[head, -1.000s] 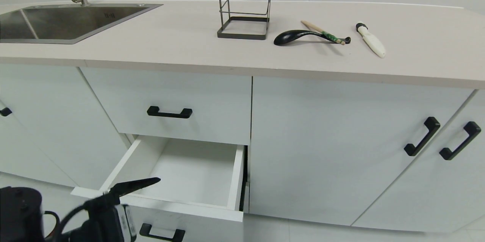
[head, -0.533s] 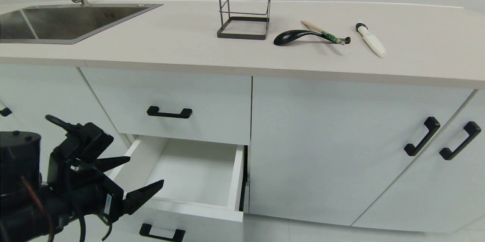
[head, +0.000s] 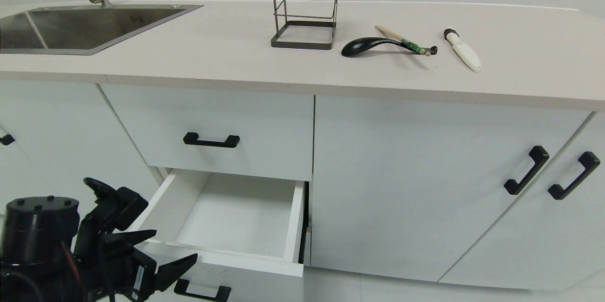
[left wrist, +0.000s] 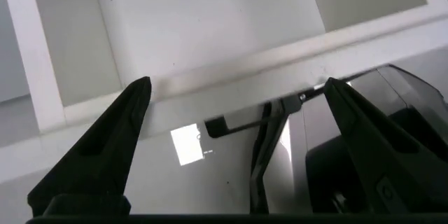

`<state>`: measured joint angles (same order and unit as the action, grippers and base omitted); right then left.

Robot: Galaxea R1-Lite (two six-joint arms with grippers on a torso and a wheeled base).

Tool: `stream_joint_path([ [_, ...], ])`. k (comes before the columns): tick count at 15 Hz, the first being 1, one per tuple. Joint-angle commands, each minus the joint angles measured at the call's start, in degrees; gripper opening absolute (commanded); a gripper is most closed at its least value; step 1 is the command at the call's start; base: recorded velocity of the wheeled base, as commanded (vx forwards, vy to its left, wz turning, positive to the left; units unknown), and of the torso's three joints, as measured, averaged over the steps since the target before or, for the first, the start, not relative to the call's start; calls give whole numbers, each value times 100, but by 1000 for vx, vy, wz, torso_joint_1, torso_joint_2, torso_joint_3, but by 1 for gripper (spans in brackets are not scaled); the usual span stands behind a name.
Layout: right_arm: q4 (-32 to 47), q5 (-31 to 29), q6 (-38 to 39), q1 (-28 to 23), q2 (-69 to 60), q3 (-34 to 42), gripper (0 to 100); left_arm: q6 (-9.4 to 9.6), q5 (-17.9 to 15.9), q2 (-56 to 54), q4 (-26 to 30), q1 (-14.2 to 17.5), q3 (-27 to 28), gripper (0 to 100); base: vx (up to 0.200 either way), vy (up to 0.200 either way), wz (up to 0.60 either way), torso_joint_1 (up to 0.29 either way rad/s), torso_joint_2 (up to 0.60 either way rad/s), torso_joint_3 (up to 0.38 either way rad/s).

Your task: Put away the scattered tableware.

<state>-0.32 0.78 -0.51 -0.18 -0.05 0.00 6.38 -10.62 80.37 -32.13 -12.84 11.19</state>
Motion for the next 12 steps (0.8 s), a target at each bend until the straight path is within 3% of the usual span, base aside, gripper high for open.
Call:
stream_joint_path([
  [1,-3,1,-2,1,5,0,0,-84,95,602,-320,9,94,100,0,0,0,0,0,0],
  [3,-3,1,-2,1,5,0,0,-233,95,646,-645,-26,85,100,0,0,0,0,0,0],
  [6,-3,1,-2,9,5,0,0,-286,130,831,-680,27,67,100,0,0,0,0,0,0],
  [12,-3,1,-2,1,5,0,0,-268,227,708,-689,18,-196,100,0,0,0,0,0,0],
])
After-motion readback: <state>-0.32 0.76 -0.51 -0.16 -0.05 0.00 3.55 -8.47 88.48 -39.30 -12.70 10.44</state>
